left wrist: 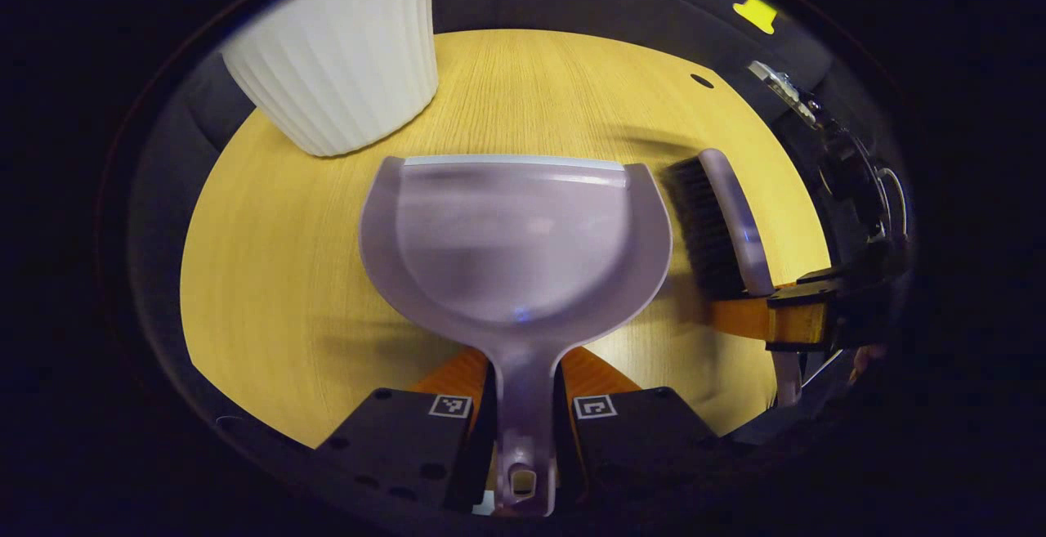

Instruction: Pick up the small broom and dustpan from the desktop, sweep the trash into the dustpan with the broom, and then empty the trash into the garbage bin.

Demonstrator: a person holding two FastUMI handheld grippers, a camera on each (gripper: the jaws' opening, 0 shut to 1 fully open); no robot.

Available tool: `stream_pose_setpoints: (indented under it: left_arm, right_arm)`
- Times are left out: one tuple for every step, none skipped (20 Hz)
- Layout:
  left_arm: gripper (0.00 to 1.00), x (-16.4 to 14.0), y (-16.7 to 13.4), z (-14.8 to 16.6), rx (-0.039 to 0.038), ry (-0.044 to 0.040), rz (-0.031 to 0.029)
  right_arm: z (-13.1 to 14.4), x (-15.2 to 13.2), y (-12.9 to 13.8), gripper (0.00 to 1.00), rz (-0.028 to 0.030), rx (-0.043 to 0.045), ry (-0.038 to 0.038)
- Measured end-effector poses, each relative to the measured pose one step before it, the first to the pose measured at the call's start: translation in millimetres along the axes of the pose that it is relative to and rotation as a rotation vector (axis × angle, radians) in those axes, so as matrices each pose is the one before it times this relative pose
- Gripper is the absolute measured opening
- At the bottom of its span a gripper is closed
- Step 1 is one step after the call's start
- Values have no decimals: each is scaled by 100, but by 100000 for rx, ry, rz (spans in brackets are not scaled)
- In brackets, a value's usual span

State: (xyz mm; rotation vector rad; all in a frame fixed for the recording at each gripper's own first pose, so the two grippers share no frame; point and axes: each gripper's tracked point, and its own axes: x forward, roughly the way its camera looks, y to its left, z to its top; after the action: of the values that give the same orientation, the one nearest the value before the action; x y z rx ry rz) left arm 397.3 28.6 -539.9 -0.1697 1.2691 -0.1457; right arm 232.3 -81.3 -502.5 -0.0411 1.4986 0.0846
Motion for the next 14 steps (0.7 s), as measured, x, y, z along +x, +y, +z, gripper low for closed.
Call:
stream_pose_setpoints:
  left_arm:
    - [29,102,110,-27,367,414,321]
    - [29,-122,150,193,535,547,749]
    - [30,-121,-84,245,1165,-60,7]
    - [30,-12,173,125,817,183,468]
    - [31,-319,-87,6,578,422,-615]
    - [31,-83,-124,98,371,237,-1221]
    - [33,-157,46,119,-339,-790,-238]
    - [54,126,47,132,-132,-184,130]
    - [74,406,-210,-207,-525,385,-363]
    - [74,126,84,-185,86,441,-362]
    - [74,170,485,-278,264,-539,-87]
    - [74,-345,302,116,416,-1245,352]
    - [74,-695,127,349,96,-1641,975]
    - [74,-819,-364,571,1614,-2775,-1088]
  right_arm:
    - [-62,-105,64,19,-602,434,725]
    - [-200,170,23,27,-235,-227,1121]
    - [31,144,-74,27,82,-258,297]
    - [17,66,-131,20,-343,-131,453]
    - [-125,3,-72,29,18,-174,542]
    - [-268,15,-31,31,314,-413,84]
    - [-74,-175,-22,34,299,-71,-980]
    - [-11,-124,-50,47,221,165,-1205]
    - [39,-215,245,60,855,800,-922]
    - [166,-670,316,66,1551,1431,-1551]
    - [161,-924,270,77,1818,1240,-1804]
    - [195,-1043,385,94,2316,1490,-2667]
    - [274,-1249,170,100,1121,923,-3212]
    - [454,-1585,124,99,872,369,-4095]
